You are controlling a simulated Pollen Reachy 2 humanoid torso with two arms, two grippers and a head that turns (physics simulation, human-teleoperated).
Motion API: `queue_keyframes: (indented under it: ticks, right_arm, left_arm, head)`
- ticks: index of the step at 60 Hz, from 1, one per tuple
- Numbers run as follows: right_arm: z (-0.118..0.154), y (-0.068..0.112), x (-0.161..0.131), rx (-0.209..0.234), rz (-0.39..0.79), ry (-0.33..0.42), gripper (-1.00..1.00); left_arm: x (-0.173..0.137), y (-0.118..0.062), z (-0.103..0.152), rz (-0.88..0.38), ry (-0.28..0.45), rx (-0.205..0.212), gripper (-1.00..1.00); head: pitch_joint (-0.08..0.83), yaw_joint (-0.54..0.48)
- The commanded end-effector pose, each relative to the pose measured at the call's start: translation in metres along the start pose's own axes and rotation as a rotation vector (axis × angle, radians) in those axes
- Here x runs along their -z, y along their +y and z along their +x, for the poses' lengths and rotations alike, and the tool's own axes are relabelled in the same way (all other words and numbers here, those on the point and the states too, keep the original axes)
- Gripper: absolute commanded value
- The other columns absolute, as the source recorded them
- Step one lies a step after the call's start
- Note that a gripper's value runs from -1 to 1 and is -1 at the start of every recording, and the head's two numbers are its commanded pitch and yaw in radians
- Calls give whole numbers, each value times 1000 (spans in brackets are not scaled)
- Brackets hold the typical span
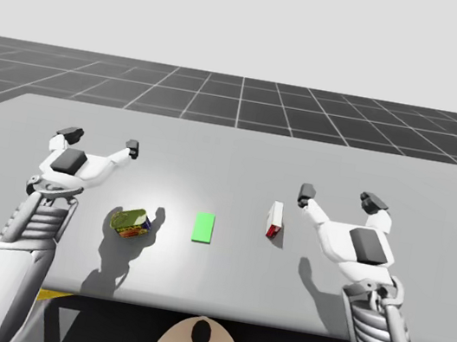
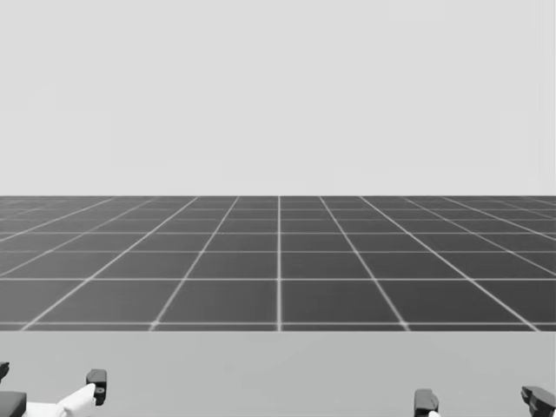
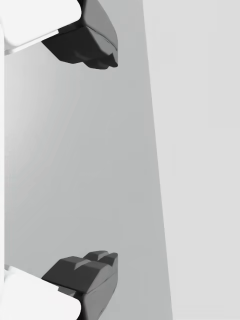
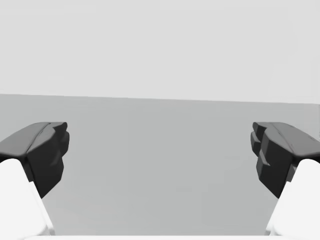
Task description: Look at the card. If it is red, pick the object on the left. If it is green, pick the object on the right.
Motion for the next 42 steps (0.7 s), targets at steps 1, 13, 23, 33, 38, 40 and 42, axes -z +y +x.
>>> queue_keyframes:
  ticks: [1,13,23,33,38,40,42]
  right_arm:
    - [-1,6,-3,47,-9,17,-1000]
    - [0,5,1,6,-47,37,-1000]
    - [1,5,1,8,-66,34,-1000]
    - [0,5,2,2,-64,32,-1000]
    - [0,6,2,-10,-59,27,-1000]
    - [-1,6,2,-11,-56,24,-1000]
    - [-1,6,2,-16,-57,18,-1000]
  left_arm:
    - [0,0,0,0,0,0,-1000]
    - [0,0,0,0,1,1,-1000]
    - [0,-1,-1,0,0,6,-1000]
    - [1,-1,-1,-3,-2,9,-1000]
    - [1,-1,-1,-4,-1,11,-1000]
    - [1,-1,0,-4,-2,11,-1000]
    - [1,-1,0,-5,-2,11,-1000]
  head:
    - [12,4]
    - [125,17]
    - [290,29]
    - [455,42]
    - [521,47]
    - [546,49]
    - [571,53]
